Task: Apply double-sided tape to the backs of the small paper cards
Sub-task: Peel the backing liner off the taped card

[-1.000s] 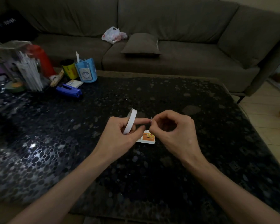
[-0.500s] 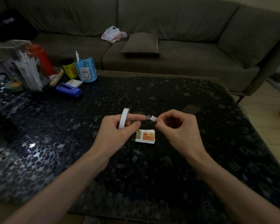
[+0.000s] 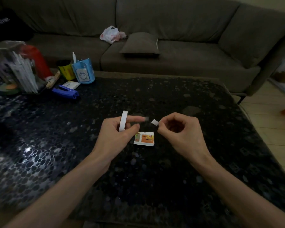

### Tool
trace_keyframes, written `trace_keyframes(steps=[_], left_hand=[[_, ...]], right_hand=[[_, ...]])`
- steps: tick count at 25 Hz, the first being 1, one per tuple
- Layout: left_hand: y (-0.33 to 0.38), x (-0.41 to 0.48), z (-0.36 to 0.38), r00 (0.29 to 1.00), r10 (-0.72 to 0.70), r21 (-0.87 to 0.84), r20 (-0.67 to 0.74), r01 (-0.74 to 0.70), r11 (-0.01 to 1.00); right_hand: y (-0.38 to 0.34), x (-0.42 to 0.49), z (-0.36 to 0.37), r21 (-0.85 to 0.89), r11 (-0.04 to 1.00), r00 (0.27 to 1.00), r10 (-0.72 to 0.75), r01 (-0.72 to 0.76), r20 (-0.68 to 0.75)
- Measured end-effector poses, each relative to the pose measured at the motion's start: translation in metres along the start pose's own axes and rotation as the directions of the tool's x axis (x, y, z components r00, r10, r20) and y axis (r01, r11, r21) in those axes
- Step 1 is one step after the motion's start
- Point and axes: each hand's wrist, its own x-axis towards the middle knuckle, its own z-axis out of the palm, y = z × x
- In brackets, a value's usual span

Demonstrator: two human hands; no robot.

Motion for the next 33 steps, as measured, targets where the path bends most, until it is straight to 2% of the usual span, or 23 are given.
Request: trace_keyframes(steps=[3,6,11,16,24,27,31,33], left_hand=[[0.002,0.0,0.005,1.0,-0.011,0.001,-0.006,0.011,1.0],[0.005,-0.001,0.012,1.0,-0.007,0.008,0.004,0.007,1.0],[0.007,0.0,0.019,1.0,-0.027,0.021,-0.006,0.027,0.999],[0.003,0.002,0.023,0.999,-0.036,0.028,-0.019,0.036,0.999],[-0.001,0.001,0.012,0.998,-0.05,0.068,-0.035,0.052,0.996],[-0.003,0.0,0.004,0.998,-0.052,0.069,-0.045,0.055,0.996],[-0.006,0.0,-0.009,0.994,-0.087,0.094,-0.063,0.093,0.991],[-0.009,-0.001,-0.014,0.992,-0.097,0.098,-0.077,0.105,0.99]], right_hand=[[0.007,0.001,-0.003,-0.073,0.997,1.0,0.016,-0.017,-0.011],[0.022,0.008,-0.006,-0.252,0.964,0.995,0.094,-0.083,0.033],[0.062,0.019,-0.021,-0.54,0.793,0.924,0.375,-0.281,0.07],[0.082,0.018,-0.021,-0.665,0.687,0.899,0.434,-0.291,0.055],[0.078,0.021,-0.022,-0.74,0.635,0.921,0.386,-0.221,0.056],[0.071,0.023,-0.017,-0.68,0.699,0.94,0.34,-0.222,0.042],[0.058,0.021,0.011,-0.566,0.824,0.948,0.193,-0.015,0.255],[0.053,0.021,0.03,-0.547,0.83,0.926,0.116,0.109,0.36]])
